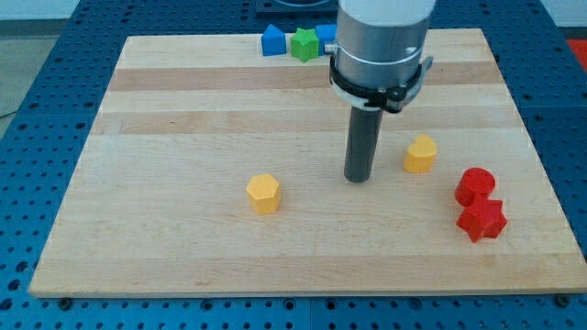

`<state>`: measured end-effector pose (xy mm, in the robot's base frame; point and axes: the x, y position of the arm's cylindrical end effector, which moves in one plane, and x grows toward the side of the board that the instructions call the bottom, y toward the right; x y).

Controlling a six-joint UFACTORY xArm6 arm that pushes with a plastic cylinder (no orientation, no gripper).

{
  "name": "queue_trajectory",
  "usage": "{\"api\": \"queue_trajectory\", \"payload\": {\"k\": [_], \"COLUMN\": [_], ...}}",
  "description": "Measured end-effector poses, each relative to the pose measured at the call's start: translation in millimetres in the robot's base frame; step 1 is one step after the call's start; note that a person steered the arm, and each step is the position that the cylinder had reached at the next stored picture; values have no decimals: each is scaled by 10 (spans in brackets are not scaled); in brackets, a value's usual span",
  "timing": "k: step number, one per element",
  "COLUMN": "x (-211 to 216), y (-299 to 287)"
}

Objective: Push the hexagon to the left of the heart

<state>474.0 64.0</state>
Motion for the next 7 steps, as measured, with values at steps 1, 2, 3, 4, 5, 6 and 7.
{"api": "queue_trajectory", "payload": {"k": [1, 2, 3, 4, 5, 6, 7], "x": [-238, -270, -269, -296, -297, -297, -99], "y": [471, 1124, 1332, 1079, 175, -1017, -2041]}}
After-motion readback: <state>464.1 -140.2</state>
